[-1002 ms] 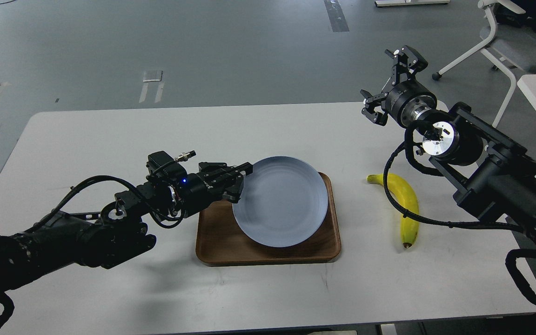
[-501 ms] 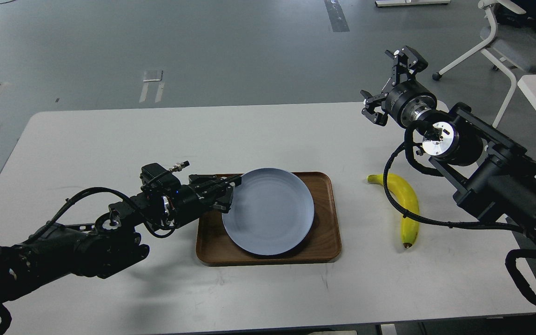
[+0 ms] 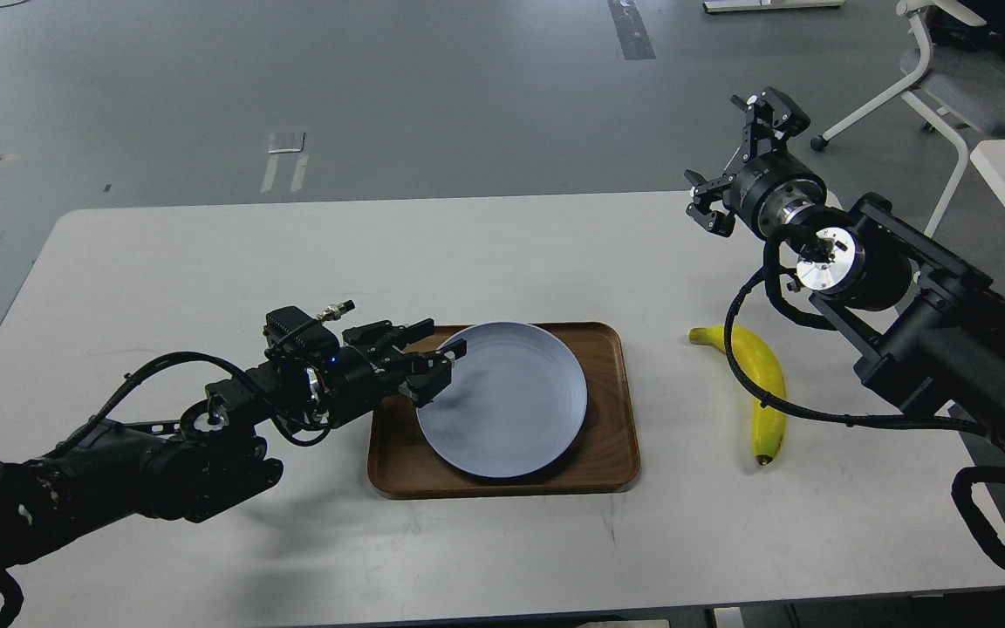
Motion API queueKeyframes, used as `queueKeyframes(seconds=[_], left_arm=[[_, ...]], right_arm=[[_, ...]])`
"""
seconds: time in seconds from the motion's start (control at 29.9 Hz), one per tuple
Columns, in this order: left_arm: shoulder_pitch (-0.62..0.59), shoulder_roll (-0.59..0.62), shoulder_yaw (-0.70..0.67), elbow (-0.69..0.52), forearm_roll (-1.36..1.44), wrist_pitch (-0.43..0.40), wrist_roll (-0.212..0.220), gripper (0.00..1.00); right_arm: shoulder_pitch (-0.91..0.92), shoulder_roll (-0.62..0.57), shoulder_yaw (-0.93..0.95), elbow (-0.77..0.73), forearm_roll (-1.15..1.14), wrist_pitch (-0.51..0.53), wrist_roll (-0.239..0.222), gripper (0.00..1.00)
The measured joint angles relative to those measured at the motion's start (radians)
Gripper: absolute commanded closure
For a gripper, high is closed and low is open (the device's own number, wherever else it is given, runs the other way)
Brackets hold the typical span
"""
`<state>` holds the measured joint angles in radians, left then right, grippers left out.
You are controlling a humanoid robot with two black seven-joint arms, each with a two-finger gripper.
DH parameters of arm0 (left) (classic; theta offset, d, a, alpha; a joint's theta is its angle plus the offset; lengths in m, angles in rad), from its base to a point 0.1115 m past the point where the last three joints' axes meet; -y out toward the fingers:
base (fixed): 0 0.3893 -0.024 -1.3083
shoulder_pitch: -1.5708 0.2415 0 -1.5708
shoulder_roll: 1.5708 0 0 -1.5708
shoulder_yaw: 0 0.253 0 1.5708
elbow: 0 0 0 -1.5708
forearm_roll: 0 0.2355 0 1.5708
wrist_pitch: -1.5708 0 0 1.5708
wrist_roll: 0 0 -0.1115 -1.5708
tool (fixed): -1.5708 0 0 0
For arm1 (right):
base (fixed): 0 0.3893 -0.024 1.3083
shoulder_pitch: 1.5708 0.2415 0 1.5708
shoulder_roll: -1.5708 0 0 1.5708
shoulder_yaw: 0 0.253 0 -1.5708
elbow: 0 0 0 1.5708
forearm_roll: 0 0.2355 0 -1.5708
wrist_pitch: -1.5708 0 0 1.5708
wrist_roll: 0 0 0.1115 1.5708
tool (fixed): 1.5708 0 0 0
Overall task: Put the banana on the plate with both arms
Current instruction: 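Lower the plate onto the tray and open the left gripper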
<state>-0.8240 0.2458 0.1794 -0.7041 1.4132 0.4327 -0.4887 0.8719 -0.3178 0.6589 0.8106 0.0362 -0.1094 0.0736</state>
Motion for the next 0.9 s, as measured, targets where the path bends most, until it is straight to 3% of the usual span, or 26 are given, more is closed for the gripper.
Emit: queueKeyframes(seconds=[0.84, 0.9], left_arm=[[-0.003, -0.004, 0.005, 0.011, 0.023, 0.008, 0.000, 0.10], [-0.006, -0.004, 0.012, 0.012, 0.034, 0.011, 0.000, 0.07]], right_arm=[[0.003, -0.022, -0.001, 0.000, -0.002, -0.027, 0.002, 0.00], [0.007, -0.033, -0.004, 0.000, -0.005, -0.035, 0.004, 0.00]])
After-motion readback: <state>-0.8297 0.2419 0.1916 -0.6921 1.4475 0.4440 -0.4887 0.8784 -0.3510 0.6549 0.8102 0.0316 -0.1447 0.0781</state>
